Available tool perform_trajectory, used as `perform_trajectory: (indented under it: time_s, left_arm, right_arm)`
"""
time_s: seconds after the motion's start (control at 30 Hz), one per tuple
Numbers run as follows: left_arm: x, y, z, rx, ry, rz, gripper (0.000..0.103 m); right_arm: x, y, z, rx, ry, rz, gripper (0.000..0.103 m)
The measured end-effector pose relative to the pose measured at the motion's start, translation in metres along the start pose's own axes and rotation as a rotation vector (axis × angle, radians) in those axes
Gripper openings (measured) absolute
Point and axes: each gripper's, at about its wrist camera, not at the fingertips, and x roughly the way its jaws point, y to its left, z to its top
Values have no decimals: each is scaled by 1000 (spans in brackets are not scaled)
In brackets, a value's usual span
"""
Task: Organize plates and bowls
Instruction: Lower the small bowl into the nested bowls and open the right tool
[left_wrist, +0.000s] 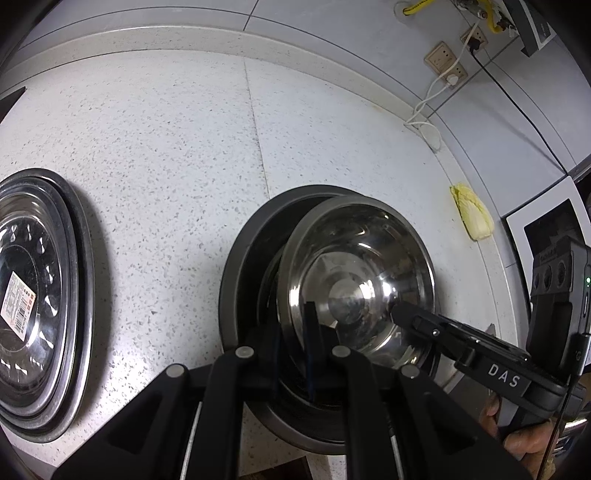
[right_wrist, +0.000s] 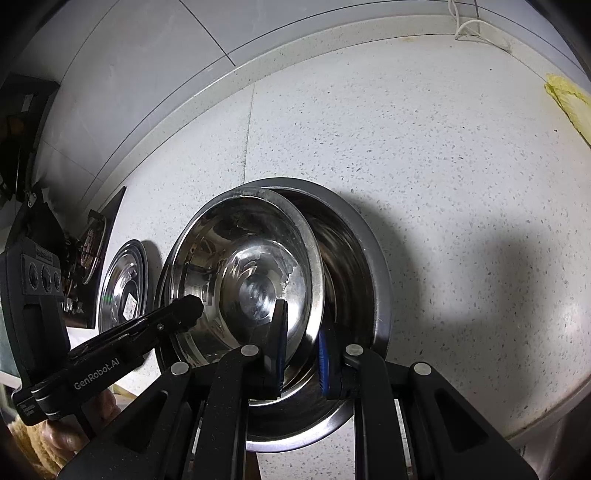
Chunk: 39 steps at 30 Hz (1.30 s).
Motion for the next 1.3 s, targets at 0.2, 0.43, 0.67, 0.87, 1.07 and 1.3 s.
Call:
perform_trajectory:
  time_s: [0.2,0.43,0.67,0.87,1.07,1.3]
  left_arm:
    - [0,-1,0,10,-7,5,11]
    - [0,-3,0,16,-13,9,11]
    - [0,-4,0,17,-13,9,11]
    - [0,-4,0,18,-11,10,11]
    - [0,-5,-1,23,-8,11,12]
    - [-4,-11,-3,77,-7,0,25]
  right_arm:
    - [-1,0,-2,-2,-1,1,13]
    - [-2,0,-3,-2,-4,3,13]
    - [-2,0,-3,-1,-5,5,13]
    - [-2,-1,-2,0,-5,6,13]
    - [-5,0,-1,-7,-14,-2,13]
    - [-11,-4,1,-1,-33,-23,13]
